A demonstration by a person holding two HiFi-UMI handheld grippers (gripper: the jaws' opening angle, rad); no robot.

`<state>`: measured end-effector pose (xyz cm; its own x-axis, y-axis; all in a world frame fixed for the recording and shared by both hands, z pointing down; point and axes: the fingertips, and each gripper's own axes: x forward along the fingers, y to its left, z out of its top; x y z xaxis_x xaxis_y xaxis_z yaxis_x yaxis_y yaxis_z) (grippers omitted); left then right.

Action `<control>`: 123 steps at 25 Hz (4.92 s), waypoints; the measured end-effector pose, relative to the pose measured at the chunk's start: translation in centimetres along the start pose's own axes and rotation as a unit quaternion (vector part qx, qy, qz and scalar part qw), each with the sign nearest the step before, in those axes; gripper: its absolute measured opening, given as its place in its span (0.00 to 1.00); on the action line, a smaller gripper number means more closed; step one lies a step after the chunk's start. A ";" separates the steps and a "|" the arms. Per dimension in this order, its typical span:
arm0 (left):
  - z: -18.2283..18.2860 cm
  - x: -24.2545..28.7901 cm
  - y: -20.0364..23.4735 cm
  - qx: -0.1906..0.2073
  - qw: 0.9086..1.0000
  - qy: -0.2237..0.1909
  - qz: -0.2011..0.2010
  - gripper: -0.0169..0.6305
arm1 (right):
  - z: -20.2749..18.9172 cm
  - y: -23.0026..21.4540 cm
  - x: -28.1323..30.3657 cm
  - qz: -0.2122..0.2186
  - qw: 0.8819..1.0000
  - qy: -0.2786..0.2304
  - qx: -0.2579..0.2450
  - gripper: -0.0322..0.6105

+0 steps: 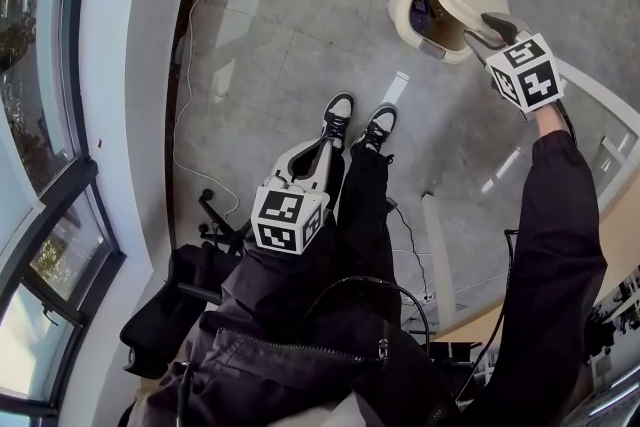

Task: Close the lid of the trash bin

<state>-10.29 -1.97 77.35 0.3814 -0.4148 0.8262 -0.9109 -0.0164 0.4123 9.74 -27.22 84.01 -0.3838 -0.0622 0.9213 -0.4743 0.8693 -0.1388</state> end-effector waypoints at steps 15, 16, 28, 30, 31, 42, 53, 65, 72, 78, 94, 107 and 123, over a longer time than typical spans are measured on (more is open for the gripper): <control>-2.7 0.4 2.0 -0.007 1.000 0.012 0.011 0.02 | -5.5 4.6 7.8 0.057 0.997 0.054 -0.026 0.35; -2.8 0.4 2.1 -0.008 1.000 0.012 0.011 0.02 | -5.7 4.7 8.2 0.056 0.997 0.055 -0.026 0.35; -3.4 1.0 2.7 -0.018 1.000 0.013 0.013 0.02 | -7.6 5.0 12.2 0.070 0.993 0.087 -0.029 0.35; -3.5 1.0 2.9 -0.020 1.000 0.014 0.014 0.02 | -7.8 5.1 12.6 0.070 0.993 0.090 -0.030 0.35; -3.5 1.1 2.9 -0.020 1.000 0.014 0.015 0.02 | -7.9 5.1 12.7 0.068 0.993 0.090 -0.030 0.35; -3.4 1.4 2.6 -0.021 1.000 0.014 0.013 0.02 | -8.1 5.2 13.3 0.066 0.994 0.088 -0.027 0.35; -2.8 1.5 1.8 -0.011 1.000 0.009 0.011 0.02 | -7.4 5.0 12.1 0.056 0.997 0.062 0.001 0.35; 7.9 -4.8 -7.3 0.077 0.994 -0.074 -0.027 0.02 | 1.0 7.6 -10.4 -0.097 0.957 -0.196 0.190 0.06; 19.2 -14.9 -16.8 0.167 0.965 -0.196 -0.050 0.02 | 5.6 13.1 -33.1 -0.226 0.889 -0.343 0.202 0.06; 24.2 -26.5 -26.9 0.206 0.931 -0.286 -0.094 0.02 | 5.8 18.5 -49.2 -0.291 0.840 -0.411 0.204 0.06; 23.6 -41.2 -38.8 0.268 0.868 -0.382 -0.171 0.02 | 6.2 26.3 -66.7 -0.350 0.766 -0.507 0.184 0.06; 22.2 -46.0 -39.9 0.283 0.845 -0.418 -0.176 0.02 | 9.2 31.1 -70.3 -0.344 0.758 -0.540 0.125 0.06; 23.4 -45.1 -39.6 0.287 0.844 -0.415 -0.180 0.02 | 9.8 30.3 -70.4 -0.352 0.750 -0.545 0.131 0.06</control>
<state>4.90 -3.93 14.82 0.6251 -0.7798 0.0345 -0.7765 -0.6168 0.1293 14.58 -1.33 11.40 -0.3160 -0.9485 -0.0240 -0.9481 0.3148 0.0441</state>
